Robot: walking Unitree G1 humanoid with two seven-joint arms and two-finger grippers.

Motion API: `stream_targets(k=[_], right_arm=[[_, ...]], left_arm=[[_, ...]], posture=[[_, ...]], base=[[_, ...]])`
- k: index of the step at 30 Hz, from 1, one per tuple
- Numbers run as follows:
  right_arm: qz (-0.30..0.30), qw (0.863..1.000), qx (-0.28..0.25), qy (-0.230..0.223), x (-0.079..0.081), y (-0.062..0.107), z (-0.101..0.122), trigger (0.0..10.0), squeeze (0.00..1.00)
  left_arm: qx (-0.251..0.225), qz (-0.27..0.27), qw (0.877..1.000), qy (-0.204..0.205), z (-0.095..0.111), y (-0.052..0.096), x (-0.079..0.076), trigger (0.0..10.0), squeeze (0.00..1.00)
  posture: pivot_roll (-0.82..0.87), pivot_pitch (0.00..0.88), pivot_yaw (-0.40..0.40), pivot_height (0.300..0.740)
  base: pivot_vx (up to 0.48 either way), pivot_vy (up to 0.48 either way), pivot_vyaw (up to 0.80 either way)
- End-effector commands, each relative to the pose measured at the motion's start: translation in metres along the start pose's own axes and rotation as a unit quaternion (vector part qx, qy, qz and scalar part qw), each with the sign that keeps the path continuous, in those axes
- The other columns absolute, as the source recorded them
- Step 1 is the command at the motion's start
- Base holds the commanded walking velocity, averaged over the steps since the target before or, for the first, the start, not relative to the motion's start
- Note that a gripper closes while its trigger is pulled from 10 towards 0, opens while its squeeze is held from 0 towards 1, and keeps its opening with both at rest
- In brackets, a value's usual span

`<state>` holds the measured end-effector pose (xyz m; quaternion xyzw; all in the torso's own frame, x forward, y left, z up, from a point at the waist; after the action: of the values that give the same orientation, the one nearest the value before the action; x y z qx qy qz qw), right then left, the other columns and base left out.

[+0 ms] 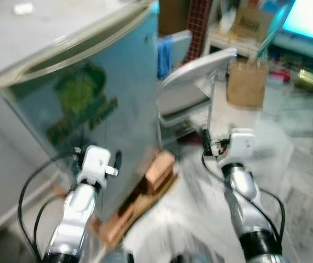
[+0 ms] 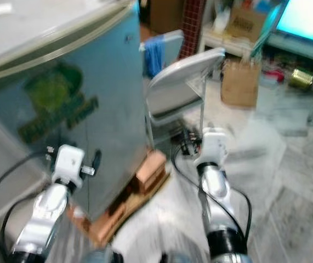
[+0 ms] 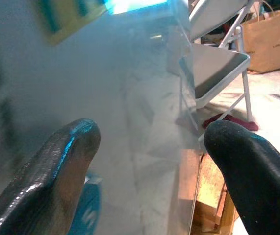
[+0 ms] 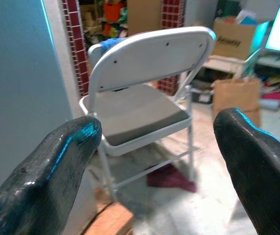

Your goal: Restocking fridge

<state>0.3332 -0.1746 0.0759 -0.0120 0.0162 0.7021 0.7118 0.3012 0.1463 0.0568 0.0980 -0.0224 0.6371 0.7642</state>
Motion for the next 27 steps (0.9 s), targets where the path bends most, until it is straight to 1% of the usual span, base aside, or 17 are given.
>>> stream_targets(k=[1,3,5,10,16,18,19,20,24,27], right_arm=[[0.01,1.0,-0.01,-0.002,0.009,-0.004,0.006,10.0,0.0],[0.011,1.0,-0.01,-0.001,0.008,-0.004,0.007,10.0,0.0],[0.01,1.0,-0.011,0.001,0.008,-0.006,0.007,10.0,0.0],[0.006,1.0,-0.012,0.009,0.006,-0.007,0.008,10.0,0.0],[-0.007,1.0,-0.007,0.018,-0.002,-0.007,0.006,10.0,0.0],[-0.011,1.0,-0.005,0.02,-0.003,-0.007,0.006,10.0,0.0],[-0.011,1.0,-0.005,0.02,-0.003,-0.007,0.006,10.0,0.0],[-0.011,1.0,-0.005,0.02,-0.004,-0.006,0.005,10.0,0.0],[-0.014,1.0,-0.004,0.021,-0.004,-0.006,0.004,10.0,0.0],[-0.013,1.0,-0.001,0.022,-0.004,-0.005,0.004,10.0,0.0]], left_arm=[[0.006,0.011,1.0,-0.005,-0.001,0.002,0.009,10.0,0.0],[0.005,0.011,1.0,-0.008,-0.001,0.003,0.01,10.0,0.0],[-0.004,0.007,1.0,-0.019,0.002,0.003,0.01,10.0,0.0],[-0.013,0.01,0.999,-0.028,0.004,0.002,0.014,10.0,0.0],[-0.011,0.017,0.999,-0.029,0.005,0.0,0.019,10.0,0.0],[-0.014,0.019,0.999,-0.024,0.006,0.001,0.02,10.0,0.0],[-0.015,0.019,0.999,-0.023,0.006,0.001,0.021,10.0,0.0],[-0.016,0.015,0.999,-0.034,0.007,0.001,0.021,10.0,0.0],[-0.026,0.02,0.999,-0.04,0.01,0.002,0.022,10.0,0.0],[-0.03,0.024,0.998,-0.041,0.011,0.002,0.024,10.0,0.0]], posture=[[0.1,0.042,-0.044,0.74],[0.1,0.042,-0.044,0.74],[0.1,0.041,-0.045,0.74],[0.1,0.041,-0.043,0.74],[0.09,0.043,-0.041,0.74],[0.09,0.046,-0.04,0.74],[0.09,0.046,-0.04,0.74],[0.09,0.048,-0.039,0.74],[0.09,0.05,-0.039,0.74],[0.09,0.053,-0.039,0.74]], base=[[-0.259,0.409,0.0],[-0.262,0.405,0.0],[0.0,0.442,0.0],[0.0,0.475,0.0],[0.0,0.48,0.0],[0.0,0.424,0.0],[0.0,0.0,0.0],[0.0,0.0,0.0],[0.0,0.0,0.0],[0.0,0.0,-0.65]])
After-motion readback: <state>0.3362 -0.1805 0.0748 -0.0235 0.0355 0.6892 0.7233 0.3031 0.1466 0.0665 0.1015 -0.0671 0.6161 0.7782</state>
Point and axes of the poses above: a point about 5 cm out from each wrist's last joint towards the gripper, its own y axis pointing back from the gripper into the wrist, its own z axis along the axis of the wrist's last joint, x = y × z, the point moved 4 cm from there along -y, pointing out of the wrist towards the gripper, and after that the axes turned 5 degrees about y, right-handed, at the moved point
